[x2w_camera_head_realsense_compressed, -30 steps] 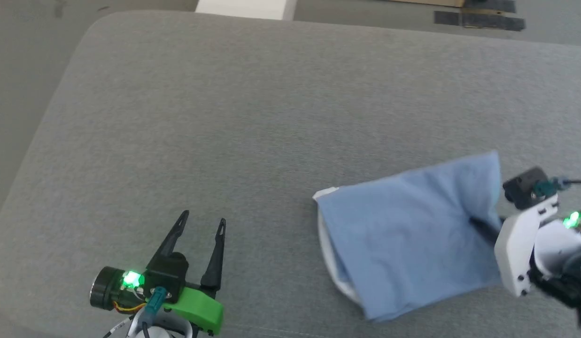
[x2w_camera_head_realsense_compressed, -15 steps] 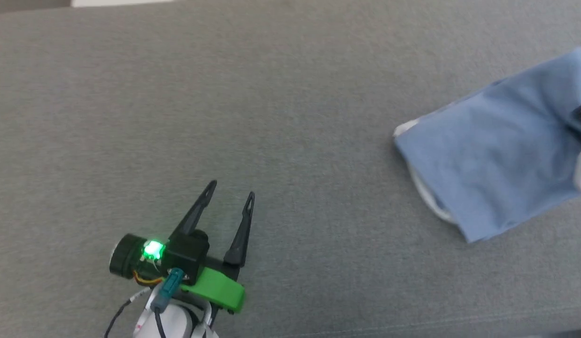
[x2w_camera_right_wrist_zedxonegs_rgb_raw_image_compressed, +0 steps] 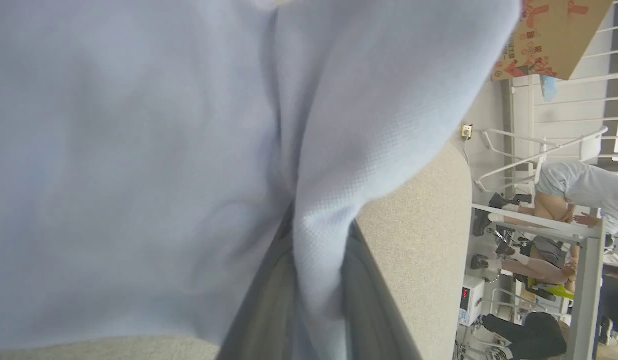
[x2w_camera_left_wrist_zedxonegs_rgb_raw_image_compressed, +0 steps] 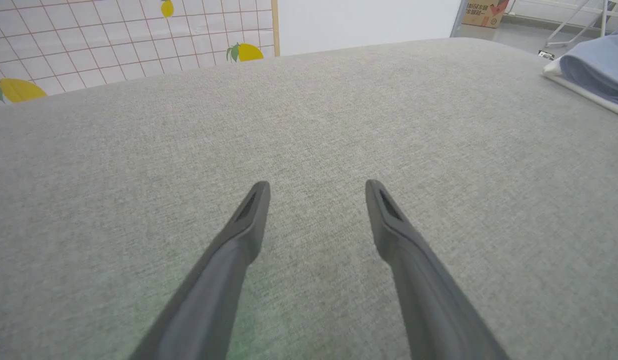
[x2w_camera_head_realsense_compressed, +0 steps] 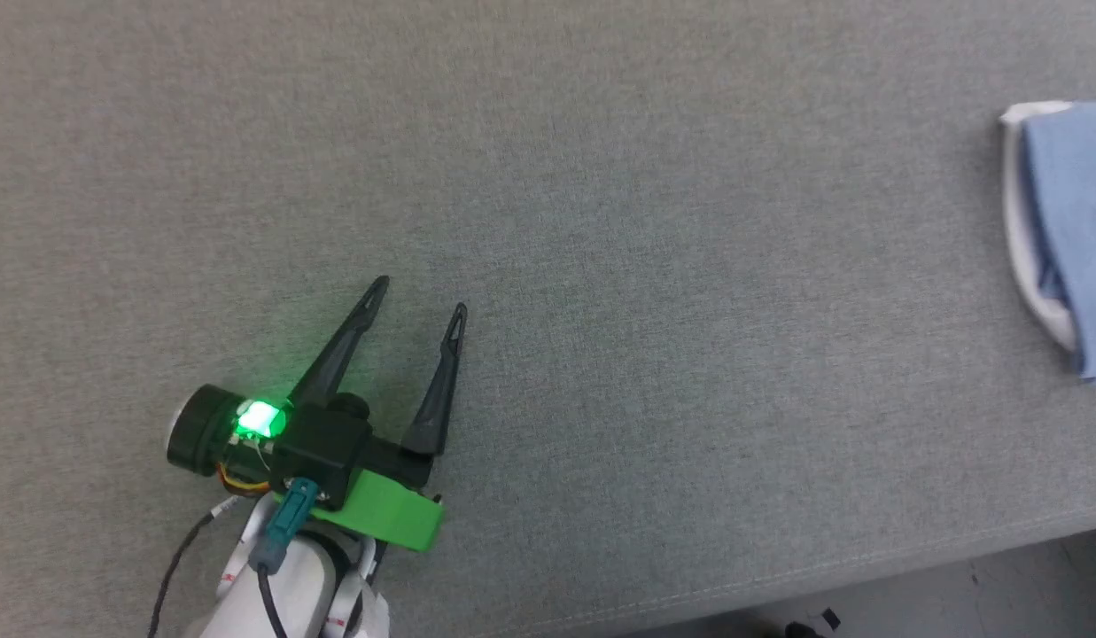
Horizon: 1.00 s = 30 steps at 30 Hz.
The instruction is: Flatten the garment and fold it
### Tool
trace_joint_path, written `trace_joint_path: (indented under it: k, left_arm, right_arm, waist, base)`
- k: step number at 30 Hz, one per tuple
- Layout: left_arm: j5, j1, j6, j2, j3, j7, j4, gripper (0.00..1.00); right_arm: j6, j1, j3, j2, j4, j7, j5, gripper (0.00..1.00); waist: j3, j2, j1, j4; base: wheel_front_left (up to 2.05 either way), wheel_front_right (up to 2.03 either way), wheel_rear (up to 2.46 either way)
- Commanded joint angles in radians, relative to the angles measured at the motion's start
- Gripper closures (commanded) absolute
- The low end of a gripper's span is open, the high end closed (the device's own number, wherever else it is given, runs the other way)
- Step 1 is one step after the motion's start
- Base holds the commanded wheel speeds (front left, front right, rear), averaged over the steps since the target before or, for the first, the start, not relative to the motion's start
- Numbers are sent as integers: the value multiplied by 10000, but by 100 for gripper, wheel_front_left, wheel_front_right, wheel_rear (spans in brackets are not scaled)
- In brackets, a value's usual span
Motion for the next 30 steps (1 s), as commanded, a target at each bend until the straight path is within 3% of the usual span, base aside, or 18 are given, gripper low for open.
trace_joint_path:
  k: [1,10,17,18,19,30]
  left_arm:
    - [106,-182,-19,137,48,38,-95,0]
    - [161,-340,18,293,44,103,-352,0]
    - [142,-376,62,302,-1,25,-287,0]
    - [133,-380,68,292,-15,5,-244,0]
    - [124,-376,79,283,-20,-15,-202,0]
    - [-307,-12,221,36,9,-359,849,0]
  right_arm:
    - [-21,32,-350,75,245,-274,-220,100]
    - [-21,-201,-2558,303,1908,-1339,-1316,100]
    - [-21,-292,-3307,549,2504,-1855,-1861,100]
    - [-21,-297,-3343,580,2543,-1934,-1934,57]
    - [-21,-315,-3356,610,2556,-1993,-1975,0]
    - [-21,-835,-2376,530,1919,-2534,-1500,0]
  waist:
    - [709,-1,-2,-135]
    - [1289,-1,-2,299]
    - [1382,-1,-2,531]
    - [1338,-1,-2,555]
    - [1288,-1,-2,561]
    - [-948,-1,-2,448]
  base:
    - [0,0,0]
    - [0,0,0]
    - [0,0,0]
    - [0,0,0]
    - [0,0,0]
    - [0,0,0]
